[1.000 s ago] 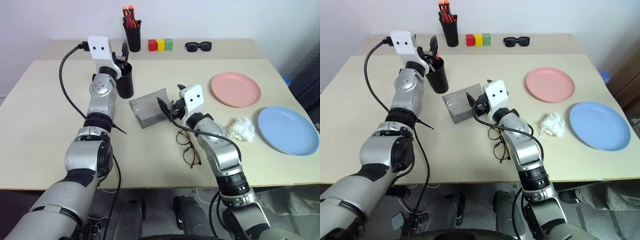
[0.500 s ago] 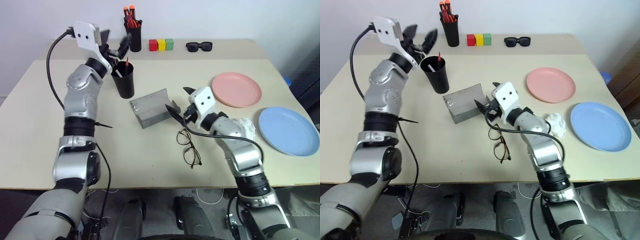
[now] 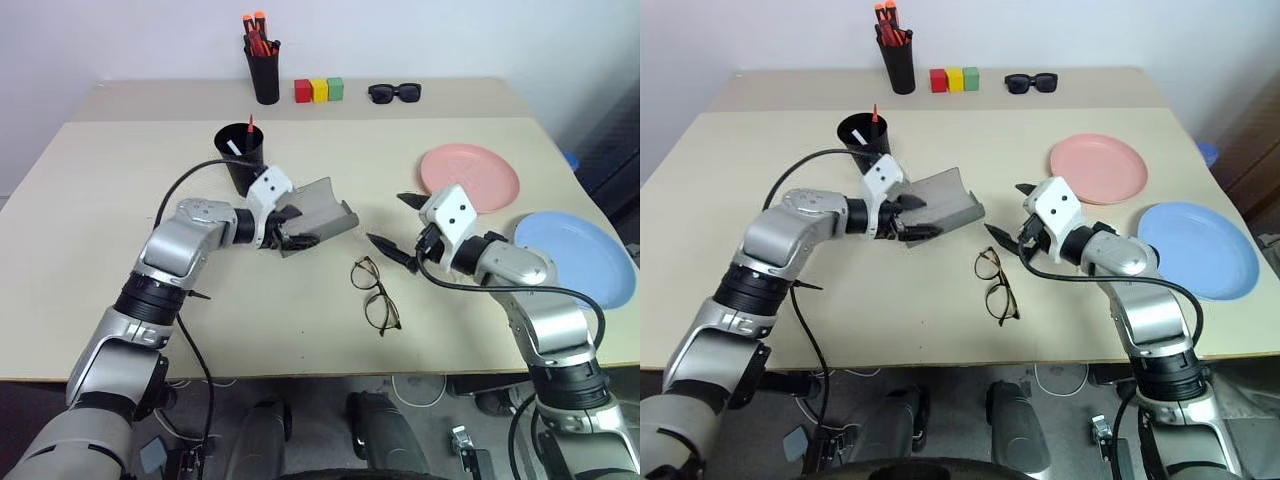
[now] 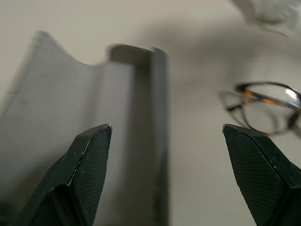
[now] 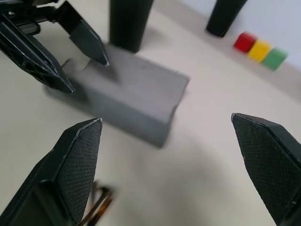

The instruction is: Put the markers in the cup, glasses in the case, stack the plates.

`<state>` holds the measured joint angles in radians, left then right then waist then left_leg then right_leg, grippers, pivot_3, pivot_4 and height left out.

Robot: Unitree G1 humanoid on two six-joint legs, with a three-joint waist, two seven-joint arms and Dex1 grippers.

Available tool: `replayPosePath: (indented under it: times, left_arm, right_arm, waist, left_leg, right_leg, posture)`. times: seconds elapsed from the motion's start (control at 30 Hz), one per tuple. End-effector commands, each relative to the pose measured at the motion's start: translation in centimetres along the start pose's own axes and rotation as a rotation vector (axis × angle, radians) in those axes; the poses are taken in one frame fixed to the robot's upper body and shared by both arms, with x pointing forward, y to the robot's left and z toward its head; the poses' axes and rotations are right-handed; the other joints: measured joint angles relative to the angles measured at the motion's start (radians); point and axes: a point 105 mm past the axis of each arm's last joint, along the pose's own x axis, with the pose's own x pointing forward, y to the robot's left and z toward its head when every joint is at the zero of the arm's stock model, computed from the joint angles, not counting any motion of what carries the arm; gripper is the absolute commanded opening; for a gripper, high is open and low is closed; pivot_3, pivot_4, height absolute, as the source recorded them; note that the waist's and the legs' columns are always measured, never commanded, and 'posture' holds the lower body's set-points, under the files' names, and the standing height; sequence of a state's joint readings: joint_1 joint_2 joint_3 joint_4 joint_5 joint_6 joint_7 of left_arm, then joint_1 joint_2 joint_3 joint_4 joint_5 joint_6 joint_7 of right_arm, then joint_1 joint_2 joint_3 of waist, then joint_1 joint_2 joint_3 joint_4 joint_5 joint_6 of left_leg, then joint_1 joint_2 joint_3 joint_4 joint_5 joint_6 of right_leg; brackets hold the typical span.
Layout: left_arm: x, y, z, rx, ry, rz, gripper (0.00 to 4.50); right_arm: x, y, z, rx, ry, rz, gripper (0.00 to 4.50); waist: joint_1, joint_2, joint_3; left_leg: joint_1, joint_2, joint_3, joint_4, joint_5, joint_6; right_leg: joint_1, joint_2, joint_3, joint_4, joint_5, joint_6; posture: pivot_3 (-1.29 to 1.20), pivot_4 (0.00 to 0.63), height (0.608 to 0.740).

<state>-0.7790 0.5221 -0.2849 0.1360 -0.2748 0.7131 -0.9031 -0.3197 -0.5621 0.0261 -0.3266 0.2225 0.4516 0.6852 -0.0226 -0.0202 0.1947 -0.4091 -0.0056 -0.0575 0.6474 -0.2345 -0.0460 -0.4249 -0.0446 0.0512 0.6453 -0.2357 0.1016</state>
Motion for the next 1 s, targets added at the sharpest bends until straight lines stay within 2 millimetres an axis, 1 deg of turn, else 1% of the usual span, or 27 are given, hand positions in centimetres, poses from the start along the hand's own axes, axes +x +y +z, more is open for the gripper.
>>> replayPosePath:
  times: [0.03,0.13,0.17,0.23,0.4,0.43,0.57,0.7,0.87,0.93,1.0]
  left_arm:
    - [0.2,0.1,-0.2,0.041,0.037,-0.004,3.88]
    - [0.4,0.2,-0.9,0.036,0.075,-0.012,3.88]
    - [0.4,0.2,-1.2,0.040,0.088,-0.012,3.65]
    - [0.5,0.2,-1.6,0.046,0.102,-0.016,3.03]
    - [0.5,-0.3,-2.0,0.057,0.100,-0.049,0.65]
    - [0.5,-0.3,-2.0,0.072,0.096,-0.056,0.05]
    - [-0.4,-0.4,-1.9,0.149,0.067,-0.077,0.05]
    - [-2.7,-0.9,-1.4,0.247,-0.026,-0.132,0.05]
    - [-6.0,-1.8,-3.5,0.320,0.066,-0.212,0.05]
    - [-6.7,-2.1,-4.0,0.325,0.088,-0.240,0.05]
    - [-7.1,-2.7,-4.2,0.301,0.099,-0.283,0.05]
  right_arm:
    - [-0.9,1.8,1.0,-0.004,-0.022,0.083,4.50]
    - [-1.4,2.5,0.8,0.012,-0.011,0.098,4.50]
    - [-1.5,2.5,0.7,0.014,-0.009,0.093,4.50]
    - [-1.8,2.4,0.4,0.018,-0.002,0.081,4.50]
    - [-2.4,2.5,-0.5,0.035,0.033,0.090,4.50]
    - [-2.6,2.7,-0.6,0.038,0.041,0.100,4.50]
    - [-2.9,3.0,-0.9,0.036,0.060,0.123,4.50]
    - [-3.3,2.7,-1.2,0.049,0.082,0.129,4.50]
    - [-4.3,2.6,-2.7,0.119,0.187,0.150,4.50]
    - [-4.6,2.6,-3.0,0.149,0.217,0.165,4.50]
    - [-4.6,2.8,-3.0,0.187,0.234,0.180,4.50]
  waist:
    - [0.003,0.000,0.000]
    - [0.004,0.000,0.000]
    - [0.004,0.000,0.000]
    - [0.004,0.000,0.000]
    - [0.006,0.000,0.000]
    - [0.006,0.000,0.000]
    - [0.003,0.000,0.000]
    - [0.003,0.000,0.000]
    - [0.006,0.000,0.000]
    - [0.008,0.000,0.000]
    - [0.010,0.000,0.000]
  left_leg:
    - [0.000,0.000,0.000,0.000,0.000,0.000]
    - [0.000,0.000,0.000,0.000,0.000,0.000]
    - [0.000,0.000,0.000,0.000,0.000,0.000]
    - [0.000,0.000,0.000,0.000,0.000,0.000]
    - [0.000,0.000,0.000,0.001,0.000,0.000]
    - [0.000,0.000,0.000,0.001,0.000,0.000]
    - [0.000,0.000,0.001,0.000,0.000,0.000]
    - [0.000,0.001,0.001,0.000,0.000,0.000]
    - [0.000,0.001,0.001,0.000,0.000,0.000]
    - [0.000,0.001,0.001,0.000,0.000,0.000]
    - [0.000,0.001,0.001,0.001,0.000,0.000]
  right_leg:
    - [0.000,0.000,0.000,0.000,0.000,0.000]
    - [0.000,0.000,0.000,0.000,0.000,0.000]
    - [0.000,0.000,0.000,0.000,0.000,0.000]
    - [0.000,0.000,0.000,0.000,-0.001,0.000]
    - [0.000,0.000,0.000,0.000,-0.001,-0.001]
    - [0.000,0.000,0.000,0.000,-0.001,-0.001]
    - [0.000,0.000,0.001,0.000,-0.001,-0.001]
    - [0.000,0.000,0.000,0.000,-0.003,-0.004]
    - [0.000,0.000,0.000,-0.001,-0.003,-0.005]
    - [0.000,-0.001,0.000,-0.001,-0.004,-0.005]
    - [0.000,-0.001,0.000,-0.001,-0.004,-0.005]
  posture:
    - [0.00,0.150,0.740]
    - [0.00,0.150,0.740]
    - [0.00,0.150,0.740]
    - [0.00,0.150,0.740]
    - [0.00,0.150,0.740]
    - [0.00,0.150,0.740]
    - [0.00,0.150,0.740]
    - [0.00,0.150,0.740]
    - [0.00,0.150,0.740]
    - [0.00,0.150,0.740]
    - [0.00,0.150,0.740]
